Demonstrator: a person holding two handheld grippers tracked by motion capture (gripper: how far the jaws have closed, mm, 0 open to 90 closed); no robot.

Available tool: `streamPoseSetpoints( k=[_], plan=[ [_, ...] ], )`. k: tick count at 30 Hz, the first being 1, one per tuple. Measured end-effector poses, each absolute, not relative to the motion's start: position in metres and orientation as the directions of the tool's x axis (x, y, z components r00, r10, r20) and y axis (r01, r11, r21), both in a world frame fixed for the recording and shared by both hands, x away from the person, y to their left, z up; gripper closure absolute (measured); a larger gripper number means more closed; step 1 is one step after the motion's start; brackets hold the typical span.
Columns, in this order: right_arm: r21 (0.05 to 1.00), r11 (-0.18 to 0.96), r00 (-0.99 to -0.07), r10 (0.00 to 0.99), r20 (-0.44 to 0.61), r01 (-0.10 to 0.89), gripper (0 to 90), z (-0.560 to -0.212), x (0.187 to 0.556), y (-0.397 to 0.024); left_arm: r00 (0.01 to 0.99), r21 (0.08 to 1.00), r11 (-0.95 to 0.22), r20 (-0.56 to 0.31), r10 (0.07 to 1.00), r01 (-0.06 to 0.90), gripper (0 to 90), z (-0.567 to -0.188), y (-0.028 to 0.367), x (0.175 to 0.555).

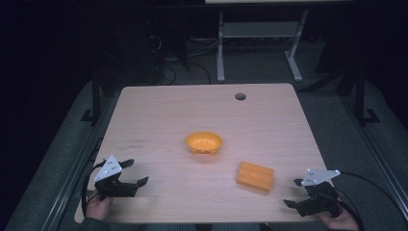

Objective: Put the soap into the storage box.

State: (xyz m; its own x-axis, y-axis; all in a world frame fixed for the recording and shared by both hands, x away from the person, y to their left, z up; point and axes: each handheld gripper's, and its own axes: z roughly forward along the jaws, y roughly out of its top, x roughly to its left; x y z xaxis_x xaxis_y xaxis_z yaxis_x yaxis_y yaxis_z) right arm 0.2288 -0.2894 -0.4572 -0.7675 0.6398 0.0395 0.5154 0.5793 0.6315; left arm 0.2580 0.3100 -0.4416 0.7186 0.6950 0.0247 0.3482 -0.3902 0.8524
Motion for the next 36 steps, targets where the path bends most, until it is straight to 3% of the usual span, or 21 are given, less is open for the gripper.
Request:
streamPoseSetpoints(
  k=[24,36],
  plan=[
    [0.614,0.605,-0.795,0.604,0.060,0.507,14.2,-0.443,0.243,-0.278,0.725,0.851,-0.400,0.033,0.688,0.341,14.3,-0.441,0.309,0.258],
    [0.586,0.678,-0.845,0.535,0.021,0.443,14.2,-0.430,0.263,-0.255,0.721,0.854,-0.391,0.027,0.693,0.344,14.3,-0.441,0.309,0.258]
  ],
)
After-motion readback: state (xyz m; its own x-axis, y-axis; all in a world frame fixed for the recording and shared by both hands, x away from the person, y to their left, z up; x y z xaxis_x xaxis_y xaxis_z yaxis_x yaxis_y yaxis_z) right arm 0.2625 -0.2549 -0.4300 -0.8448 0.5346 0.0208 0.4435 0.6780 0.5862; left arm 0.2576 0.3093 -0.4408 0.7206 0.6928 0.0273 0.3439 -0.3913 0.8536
